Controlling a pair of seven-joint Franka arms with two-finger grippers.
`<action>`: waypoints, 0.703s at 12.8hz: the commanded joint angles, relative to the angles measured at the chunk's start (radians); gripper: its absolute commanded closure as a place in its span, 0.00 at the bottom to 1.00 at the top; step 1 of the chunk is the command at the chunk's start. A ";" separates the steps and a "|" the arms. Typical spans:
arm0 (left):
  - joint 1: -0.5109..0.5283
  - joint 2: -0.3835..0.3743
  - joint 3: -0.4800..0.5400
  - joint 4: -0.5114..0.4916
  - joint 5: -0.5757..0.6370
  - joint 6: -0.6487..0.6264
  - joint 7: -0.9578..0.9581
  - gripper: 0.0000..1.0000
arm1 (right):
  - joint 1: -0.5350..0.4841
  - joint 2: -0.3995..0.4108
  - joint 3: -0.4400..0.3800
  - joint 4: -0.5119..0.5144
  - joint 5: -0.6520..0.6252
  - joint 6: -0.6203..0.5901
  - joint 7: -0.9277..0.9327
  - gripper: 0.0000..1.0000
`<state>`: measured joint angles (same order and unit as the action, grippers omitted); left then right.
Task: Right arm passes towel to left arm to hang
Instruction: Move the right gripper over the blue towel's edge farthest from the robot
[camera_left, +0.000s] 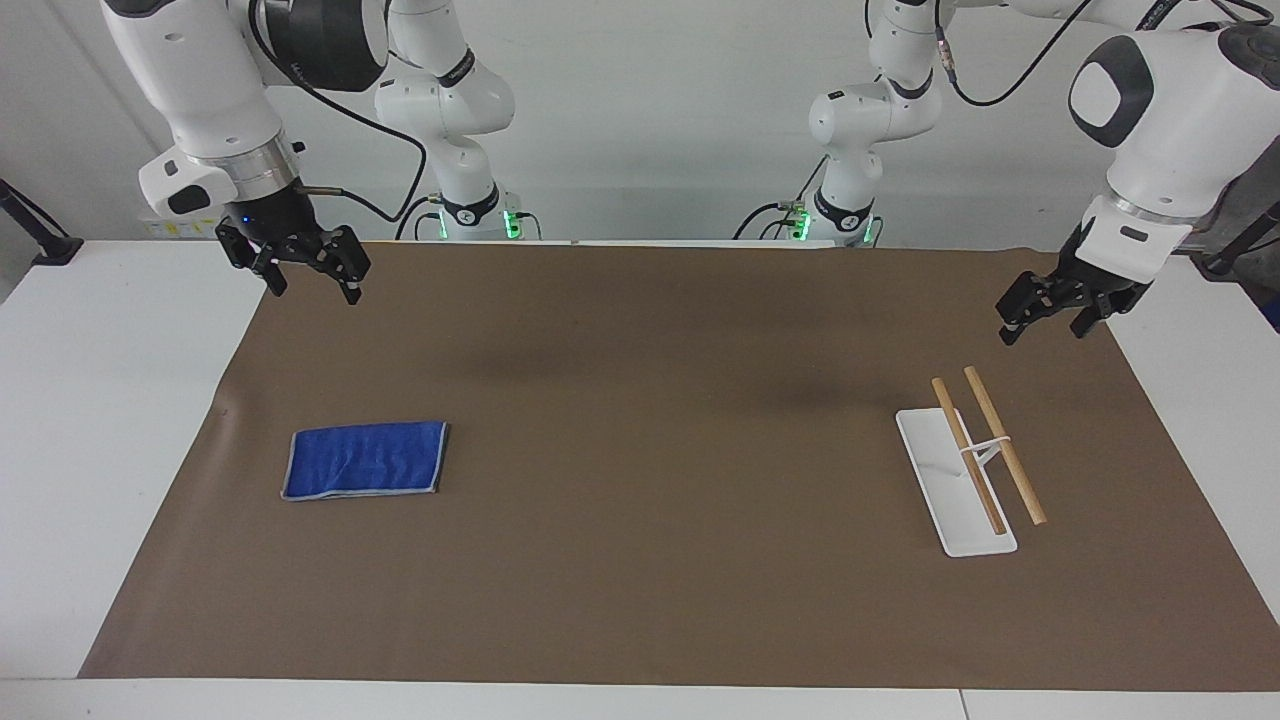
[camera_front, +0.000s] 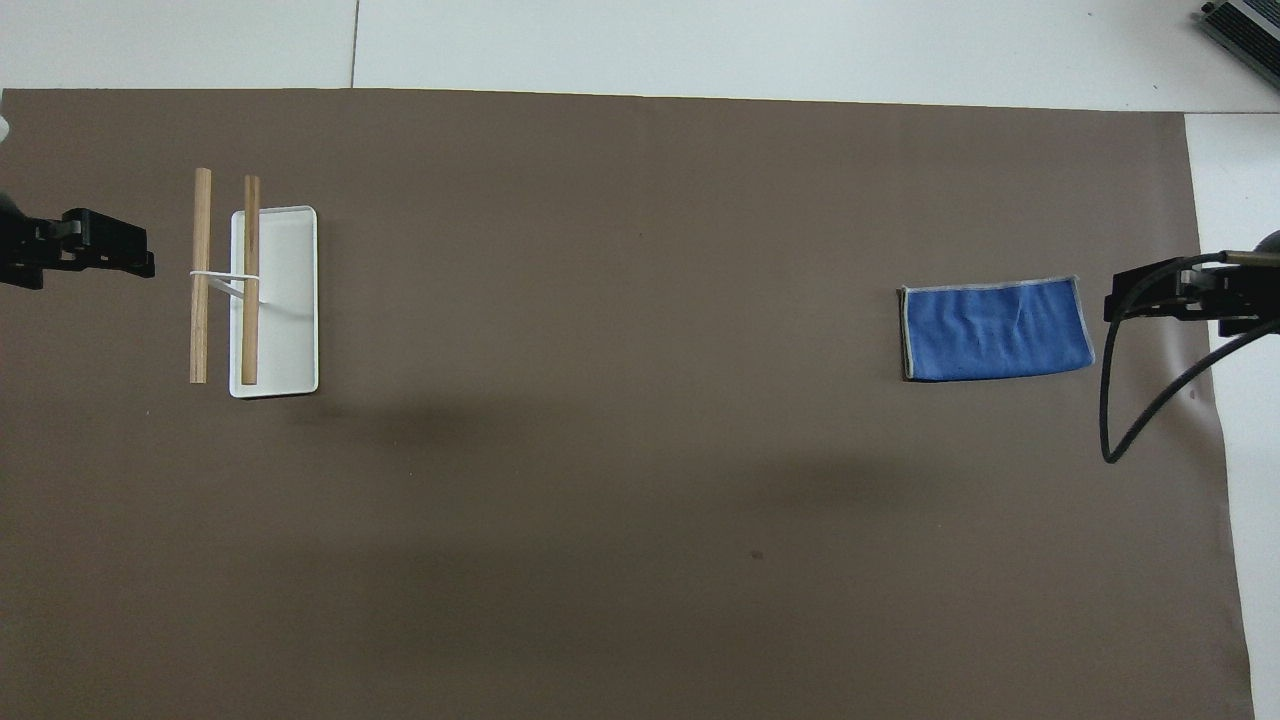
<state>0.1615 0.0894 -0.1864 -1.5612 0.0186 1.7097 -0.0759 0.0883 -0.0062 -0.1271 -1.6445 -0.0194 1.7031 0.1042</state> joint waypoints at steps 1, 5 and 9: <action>0.003 -0.025 0.002 -0.028 -0.002 0.008 0.002 0.00 | -0.005 -0.015 0.000 -0.046 0.007 0.056 -0.024 0.00; 0.003 -0.025 0.002 -0.028 -0.002 0.008 0.002 0.00 | -0.009 -0.012 0.000 -0.152 0.007 0.189 -0.024 0.00; 0.003 -0.025 0.002 -0.028 -0.002 0.008 0.002 0.00 | -0.007 0.083 0.000 -0.183 0.007 0.305 -0.024 0.00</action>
<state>0.1615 0.0894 -0.1864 -1.5612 0.0186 1.7097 -0.0759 0.0874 0.0350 -0.1273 -1.8173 -0.0194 1.9607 0.1042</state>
